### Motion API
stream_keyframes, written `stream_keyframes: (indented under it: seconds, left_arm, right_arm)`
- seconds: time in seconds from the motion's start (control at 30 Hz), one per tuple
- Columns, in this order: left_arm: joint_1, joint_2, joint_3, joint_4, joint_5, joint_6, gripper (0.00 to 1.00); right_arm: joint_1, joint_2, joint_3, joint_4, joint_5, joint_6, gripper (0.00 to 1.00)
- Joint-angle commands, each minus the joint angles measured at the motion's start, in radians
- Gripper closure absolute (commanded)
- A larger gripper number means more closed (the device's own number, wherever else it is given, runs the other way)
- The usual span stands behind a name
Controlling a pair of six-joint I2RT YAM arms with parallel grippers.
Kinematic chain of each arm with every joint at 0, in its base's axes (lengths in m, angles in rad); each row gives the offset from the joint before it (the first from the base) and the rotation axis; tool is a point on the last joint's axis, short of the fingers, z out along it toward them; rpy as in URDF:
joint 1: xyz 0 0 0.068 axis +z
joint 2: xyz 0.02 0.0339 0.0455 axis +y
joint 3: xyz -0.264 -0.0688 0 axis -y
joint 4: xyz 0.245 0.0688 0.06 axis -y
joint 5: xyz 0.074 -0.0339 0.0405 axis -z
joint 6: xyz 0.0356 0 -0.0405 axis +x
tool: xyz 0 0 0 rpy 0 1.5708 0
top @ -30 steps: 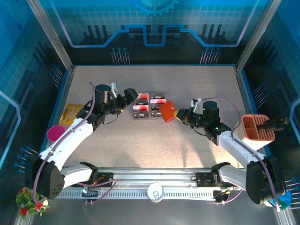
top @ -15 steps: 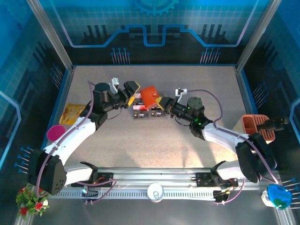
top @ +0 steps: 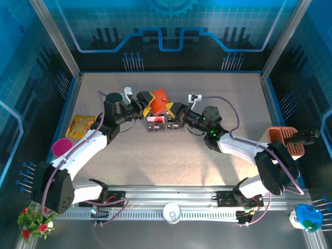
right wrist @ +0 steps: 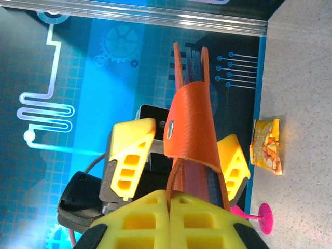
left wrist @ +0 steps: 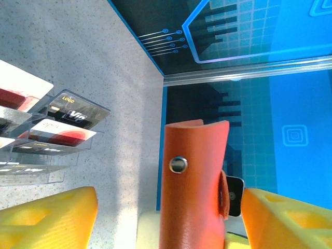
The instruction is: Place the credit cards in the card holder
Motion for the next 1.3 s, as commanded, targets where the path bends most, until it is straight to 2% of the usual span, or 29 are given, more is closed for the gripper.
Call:
stream_keyframes:
  seconds: [0.0,0.2,0.3,0.4,0.53,0.6,0.7,0.83,0.87,0.97,1.07,1.27]
  left_arm:
    - [0.008,0.013,-0.013,0.046,0.017,-0.002,0.29]
    - [0.007,0.022,-0.009,0.077,0.024,-0.014,0.43]
    - [0.005,0.022,-0.013,0.087,0.025,-0.018,0.53]
    - [0.003,0.017,-0.024,0.094,0.024,-0.022,0.66]
    - [0.004,0.010,-0.035,0.090,0.019,-0.020,0.92]
    - [0.003,0.007,-0.038,0.084,0.016,-0.011,1.00]
    - [0.003,-0.003,-0.046,0.071,0.021,0.022,1.00]
    - [0.003,-0.034,-0.038,0.011,0.021,0.160,1.00]
    - [0.002,-0.044,-0.034,-0.008,0.020,0.204,1.00]
    - [-0.001,-0.067,-0.033,-0.032,0.020,0.303,1.00]
    - [-0.006,-0.073,-0.039,-0.033,0.029,0.349,1.00]
    - [-0.021,-0.057,-0.051,-0.004,0.036,0.344,1.00]
  right_arm:
    - [0.021,0.015,0.027,0.066,0.013,0.015,1.00]
    - [0.037,0.035,0.031,0.080,0.017,0.021,1.00]
    - [0.041,0.045,0.031,0.090,0.020,0.027,1.00]
    - [0.044,0.053,0.033,0.093,0.021,0.028,1.00]
    - [0.044,0.054,0.031,0.084,0.013,0.015,1.00]
    - [0.036,0.035,0.031,0.027,-0.007,-0.021,0.86]
    - [0.013,-0.043,0.021,-0.162,-0.018,-0.125,0.72]
    - [-0.027,-0.171,0.076,-0.606,0.009,-0.386,0.60]
    - [-0.031,-0.190,0.114,-0.750,0.037,-0.471,0.57]
    - [-0.027,-0.201,0.227,-1.017,0.117,-0.665,0.50]
    - [-0.009,-0.180,0.311,-1.140,0.182,-0.784,0.45]
    - [0.058,-0.082,0.472,-1.224,0.236,-0.890,0.41]
